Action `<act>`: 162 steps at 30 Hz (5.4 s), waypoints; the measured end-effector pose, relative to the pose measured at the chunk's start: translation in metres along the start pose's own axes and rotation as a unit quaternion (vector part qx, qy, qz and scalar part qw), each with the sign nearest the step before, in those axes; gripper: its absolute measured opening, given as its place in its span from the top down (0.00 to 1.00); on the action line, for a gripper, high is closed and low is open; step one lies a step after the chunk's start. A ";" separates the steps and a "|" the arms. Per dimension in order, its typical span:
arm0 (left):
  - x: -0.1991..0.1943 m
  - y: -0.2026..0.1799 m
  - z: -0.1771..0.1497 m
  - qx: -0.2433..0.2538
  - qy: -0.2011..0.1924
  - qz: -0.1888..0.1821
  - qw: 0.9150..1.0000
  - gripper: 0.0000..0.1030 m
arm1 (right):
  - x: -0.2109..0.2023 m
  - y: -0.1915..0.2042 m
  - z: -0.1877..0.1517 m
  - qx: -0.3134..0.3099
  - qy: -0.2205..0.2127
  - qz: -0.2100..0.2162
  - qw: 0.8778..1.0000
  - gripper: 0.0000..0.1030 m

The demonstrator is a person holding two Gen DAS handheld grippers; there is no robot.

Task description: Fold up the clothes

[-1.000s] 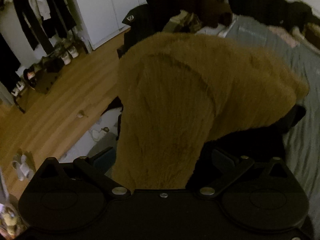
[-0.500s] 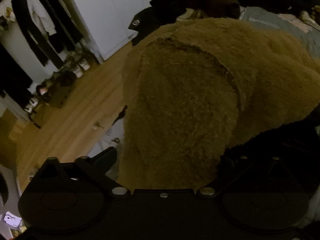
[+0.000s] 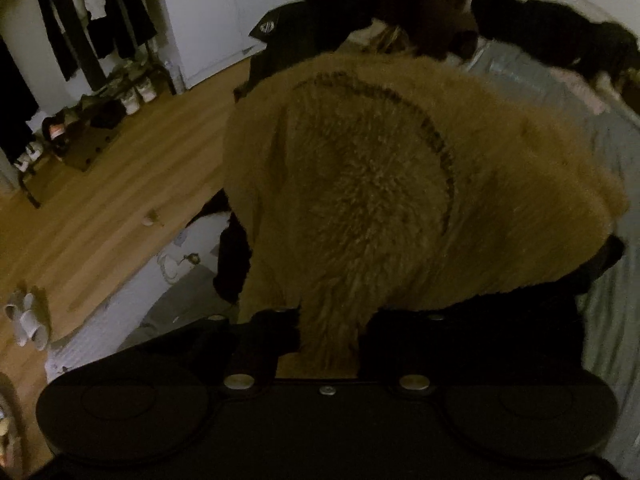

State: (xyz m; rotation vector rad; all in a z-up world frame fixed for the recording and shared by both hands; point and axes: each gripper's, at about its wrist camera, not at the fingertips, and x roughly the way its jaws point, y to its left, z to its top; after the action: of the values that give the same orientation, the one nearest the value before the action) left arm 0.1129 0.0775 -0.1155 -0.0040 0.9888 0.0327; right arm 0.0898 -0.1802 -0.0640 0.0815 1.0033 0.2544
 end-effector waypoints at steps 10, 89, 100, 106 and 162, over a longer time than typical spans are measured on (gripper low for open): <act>-0.041 -0.021 0.023 0.024 -0.054 -0.045 0.997 0.90 | -0.013 0.002 -0.002 0.005 -0.011 0.006 1.000 0.00; -0.075 -0.137 -0.044 0.159 0.079 -0.315 0.932 0.90 | 0.098 -0.164 0.087 -0.053 -0.020 0.086 0.995 0.00; -0.059 -0.127 -0.036 0.143 0.094 -0.311 0.935 0.90 | 0.167 -0.135 0.108 -0.140 0.033 0.113 0.983 0.02; -0.054 -0.126 -0.033 0.136 0.100 -0.307 0.937 0.90 | 0.195 -0.129 0.107 -0.148 0.052 0.125 0.980 0.05; -0.062 -0.330 -0.002 0.346 -0.041 -0.333 0.876 0.90 | -0.186 -0.361 -0.109 0.203 -0.127 -0.143 0.960 0.90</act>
State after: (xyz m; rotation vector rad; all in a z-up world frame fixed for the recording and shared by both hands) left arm 0.0863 -0.2539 -0.0685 0.3132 0.8255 -0.9524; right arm -0.0336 -0.5812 -0.0361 0.3321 0.7858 -0.2265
